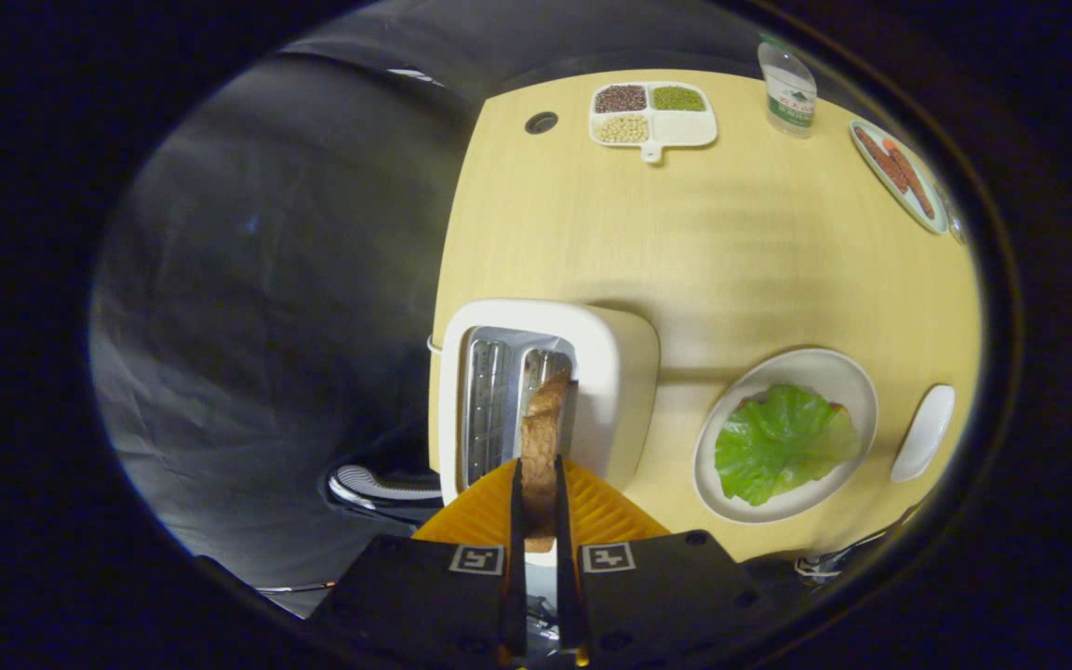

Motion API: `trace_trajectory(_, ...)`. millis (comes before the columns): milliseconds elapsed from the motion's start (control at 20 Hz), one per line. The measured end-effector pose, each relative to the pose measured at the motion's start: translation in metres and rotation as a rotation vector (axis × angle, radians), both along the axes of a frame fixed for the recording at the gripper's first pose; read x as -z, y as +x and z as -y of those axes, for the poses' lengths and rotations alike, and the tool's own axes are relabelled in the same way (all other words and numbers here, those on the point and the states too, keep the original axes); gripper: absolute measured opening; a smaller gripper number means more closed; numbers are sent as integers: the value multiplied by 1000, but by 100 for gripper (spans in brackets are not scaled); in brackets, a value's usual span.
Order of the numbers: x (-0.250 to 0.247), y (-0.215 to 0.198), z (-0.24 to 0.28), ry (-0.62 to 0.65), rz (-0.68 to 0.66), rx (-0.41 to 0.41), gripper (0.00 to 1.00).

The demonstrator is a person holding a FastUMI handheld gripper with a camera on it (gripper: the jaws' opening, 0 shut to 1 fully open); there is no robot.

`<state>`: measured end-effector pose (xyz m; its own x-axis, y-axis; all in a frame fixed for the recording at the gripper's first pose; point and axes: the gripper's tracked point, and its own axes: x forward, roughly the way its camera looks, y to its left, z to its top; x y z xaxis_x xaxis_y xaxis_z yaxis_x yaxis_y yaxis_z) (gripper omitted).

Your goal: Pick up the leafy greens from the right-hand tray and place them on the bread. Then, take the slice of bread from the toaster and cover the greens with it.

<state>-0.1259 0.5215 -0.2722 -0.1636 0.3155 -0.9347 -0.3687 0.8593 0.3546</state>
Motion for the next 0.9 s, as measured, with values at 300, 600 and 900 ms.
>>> trace_trajectory(300, -39, 6, 13, 77, -31, 35, 16)
trace_trajectory(600, -84, 19, 47, 150, -54, 104, 16)
trace_trajectory(900, -87, 47, 106, 252, -29, 184, 16)
